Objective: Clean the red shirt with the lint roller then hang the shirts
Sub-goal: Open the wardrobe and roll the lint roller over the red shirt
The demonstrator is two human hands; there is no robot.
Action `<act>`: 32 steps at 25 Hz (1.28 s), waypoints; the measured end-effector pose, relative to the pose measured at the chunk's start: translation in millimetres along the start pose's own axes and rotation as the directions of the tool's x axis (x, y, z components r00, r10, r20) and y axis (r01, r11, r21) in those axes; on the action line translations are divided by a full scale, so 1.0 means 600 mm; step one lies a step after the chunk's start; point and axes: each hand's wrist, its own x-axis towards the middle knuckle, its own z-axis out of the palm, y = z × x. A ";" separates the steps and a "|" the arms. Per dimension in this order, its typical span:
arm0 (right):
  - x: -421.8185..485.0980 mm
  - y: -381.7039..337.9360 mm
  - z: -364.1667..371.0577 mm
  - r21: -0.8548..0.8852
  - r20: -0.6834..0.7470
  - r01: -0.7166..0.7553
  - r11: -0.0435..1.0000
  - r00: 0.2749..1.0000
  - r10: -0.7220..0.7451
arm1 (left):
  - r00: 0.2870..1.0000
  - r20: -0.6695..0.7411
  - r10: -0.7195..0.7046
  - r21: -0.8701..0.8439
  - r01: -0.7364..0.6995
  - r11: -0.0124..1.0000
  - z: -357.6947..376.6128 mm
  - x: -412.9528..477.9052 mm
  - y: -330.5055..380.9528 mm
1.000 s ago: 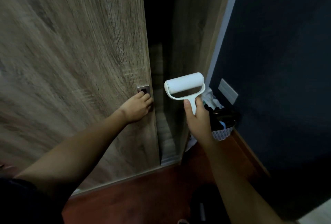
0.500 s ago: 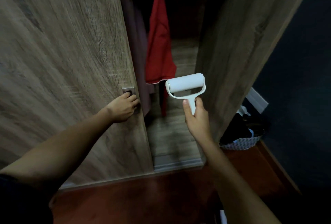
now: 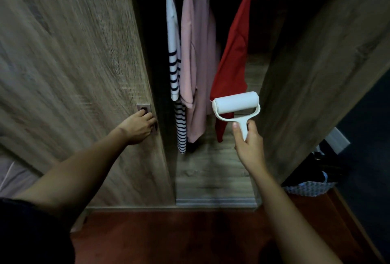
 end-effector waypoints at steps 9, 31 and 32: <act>0.002 -0.023 0.011 0.009 0.009 0.017 1.000 1.000 -0.017 | 0.996 0.091 -0.018 0.022 0.016 1.000 -0.008 -0.009 -0.005; 0.139 0.009 -0.135 0.007 -0.138 -0.015 1.000 0.990 0.016 | 0.514 0.042 -0.857 -0.998 0.068 -0.008 -0.306 0.242 0.002; 0.157 0.007 -0.130 0.015 -0.125 -0.008 1.000 0.992 0.009 | 0.470 0.008 -0.883 -1.000 0.025 0.004 -0.305 0.223 0.015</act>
